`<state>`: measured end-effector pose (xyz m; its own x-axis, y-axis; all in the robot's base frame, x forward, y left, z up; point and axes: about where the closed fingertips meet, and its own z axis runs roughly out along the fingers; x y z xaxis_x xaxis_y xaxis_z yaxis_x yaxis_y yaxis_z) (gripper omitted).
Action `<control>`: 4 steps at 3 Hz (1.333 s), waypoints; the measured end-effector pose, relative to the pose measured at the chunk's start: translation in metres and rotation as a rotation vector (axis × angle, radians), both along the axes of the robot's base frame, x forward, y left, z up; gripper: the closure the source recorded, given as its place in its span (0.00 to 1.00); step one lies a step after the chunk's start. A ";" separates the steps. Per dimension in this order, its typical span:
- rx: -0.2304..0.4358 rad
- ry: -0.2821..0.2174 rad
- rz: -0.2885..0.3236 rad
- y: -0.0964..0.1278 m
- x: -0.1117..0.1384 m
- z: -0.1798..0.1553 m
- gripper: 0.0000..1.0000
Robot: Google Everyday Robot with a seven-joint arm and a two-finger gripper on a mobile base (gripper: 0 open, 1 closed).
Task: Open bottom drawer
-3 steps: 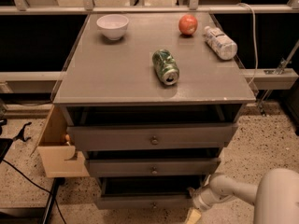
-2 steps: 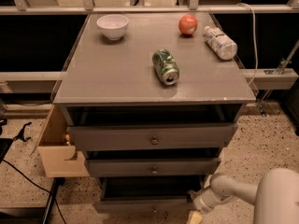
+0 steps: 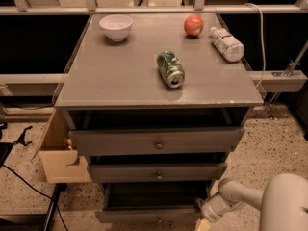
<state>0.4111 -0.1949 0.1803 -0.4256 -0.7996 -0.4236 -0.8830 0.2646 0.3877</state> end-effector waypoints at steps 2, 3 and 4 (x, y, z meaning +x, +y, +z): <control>0.001 0.108 -0.002 -0.007 -0.024 0.014 0.00; 0.004 0.160 0.020 -0.006 -0.038 0.021 0.00; 0.005 0.162 0.021 -0.006 -0.039 0.021 0.00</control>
Offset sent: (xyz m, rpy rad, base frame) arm -0.0354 -0.0137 0.0272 -0.0019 0.1606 -0.0030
